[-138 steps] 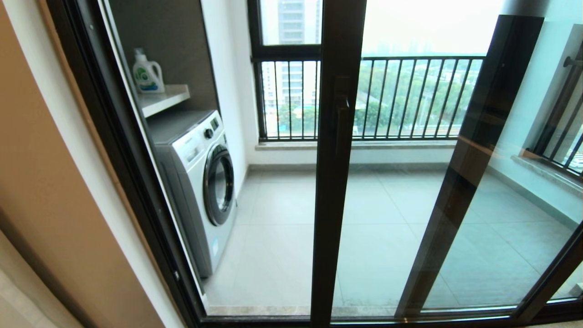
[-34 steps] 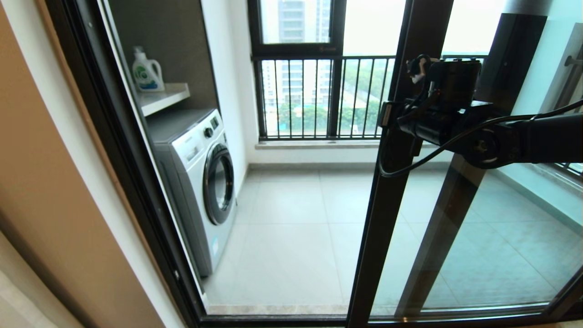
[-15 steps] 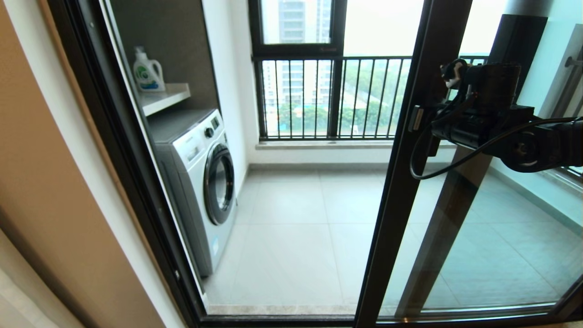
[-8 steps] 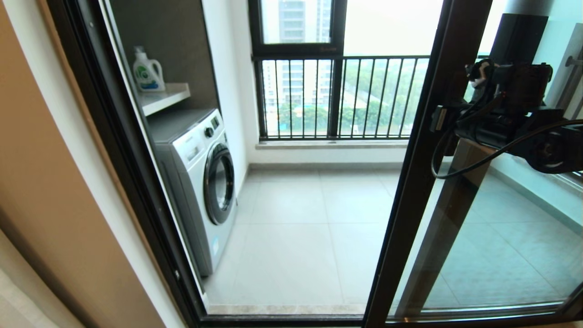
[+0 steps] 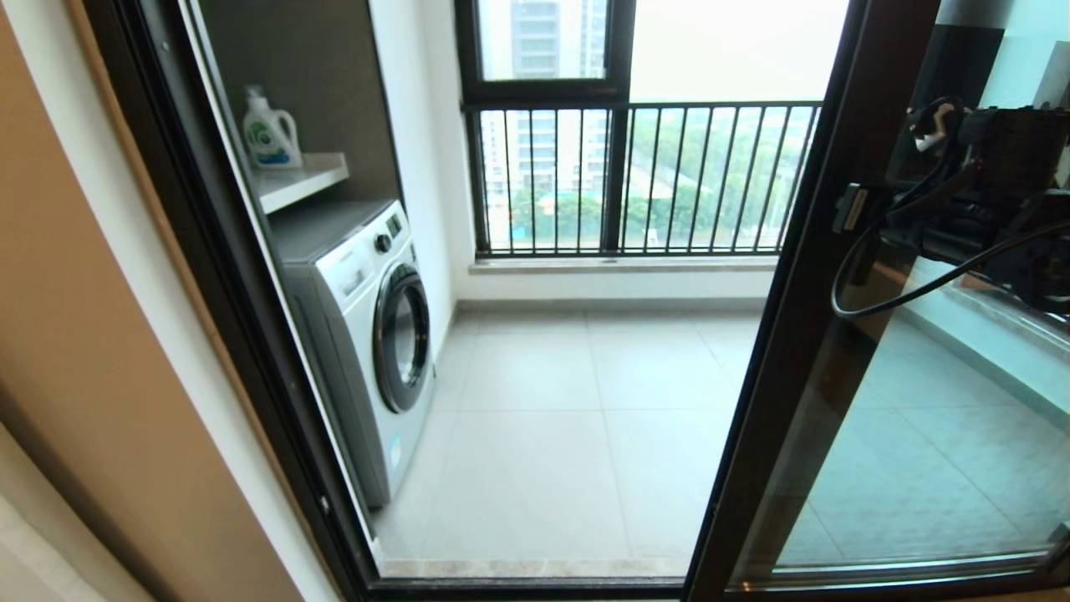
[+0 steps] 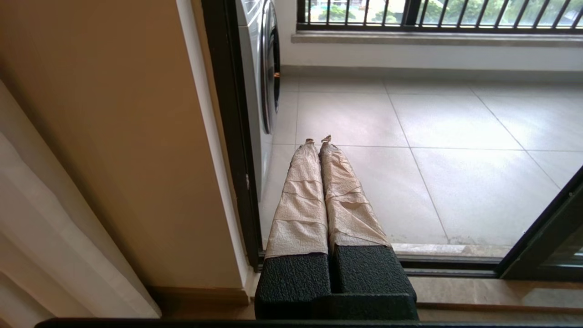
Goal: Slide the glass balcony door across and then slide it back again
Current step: Open the slid door
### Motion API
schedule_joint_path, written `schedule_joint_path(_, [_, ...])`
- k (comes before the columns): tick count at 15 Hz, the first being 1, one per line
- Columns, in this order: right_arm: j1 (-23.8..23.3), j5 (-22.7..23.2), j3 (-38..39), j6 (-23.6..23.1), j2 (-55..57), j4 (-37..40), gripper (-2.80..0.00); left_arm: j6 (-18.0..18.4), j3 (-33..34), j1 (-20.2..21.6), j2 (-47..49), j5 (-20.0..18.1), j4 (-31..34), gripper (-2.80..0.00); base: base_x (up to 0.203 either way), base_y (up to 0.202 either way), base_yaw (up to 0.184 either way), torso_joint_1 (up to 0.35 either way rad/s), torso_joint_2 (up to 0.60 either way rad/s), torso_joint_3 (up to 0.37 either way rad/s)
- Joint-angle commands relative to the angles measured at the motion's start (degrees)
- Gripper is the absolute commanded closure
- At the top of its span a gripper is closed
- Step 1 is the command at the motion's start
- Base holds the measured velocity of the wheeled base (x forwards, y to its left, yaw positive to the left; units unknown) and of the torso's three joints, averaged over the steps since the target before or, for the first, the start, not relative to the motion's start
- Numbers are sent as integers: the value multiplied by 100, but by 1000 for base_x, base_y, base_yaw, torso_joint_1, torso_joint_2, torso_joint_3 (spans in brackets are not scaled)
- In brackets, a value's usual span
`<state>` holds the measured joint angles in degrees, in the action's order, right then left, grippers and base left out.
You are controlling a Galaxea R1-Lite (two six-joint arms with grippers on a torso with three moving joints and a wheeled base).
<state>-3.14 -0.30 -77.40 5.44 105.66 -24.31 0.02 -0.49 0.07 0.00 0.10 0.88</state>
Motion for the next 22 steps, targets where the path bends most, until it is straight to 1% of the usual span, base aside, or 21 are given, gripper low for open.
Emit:
schedule_joint_path(1, [-174,50,-12,-94,-8,-13,0,-1,-4,1,9,-1,0,0,0,0,0,0,0,0])
schedule_joint_path(4, [-375,207,1,-131,12,-13,0,-2,-3,1,9,-1,0,0,0,0,0,0,0,0])
schedule_joint_path(10, [-739,320,-12,-148,122,-13,0,0,-4,1,9,-1,0,0,0,0,0,0,0,0])
schedule_joint_path(12, [-839,431,5,-175,131,-13,0,-2,-1,1,9,-1,0,0,0,0,0,0,0,0])
schedule_joint_path(22, [-1183,630,-68,-308,156,-13,0,2,2,1,9,-1,0,0,0,0,0,0,0,0])
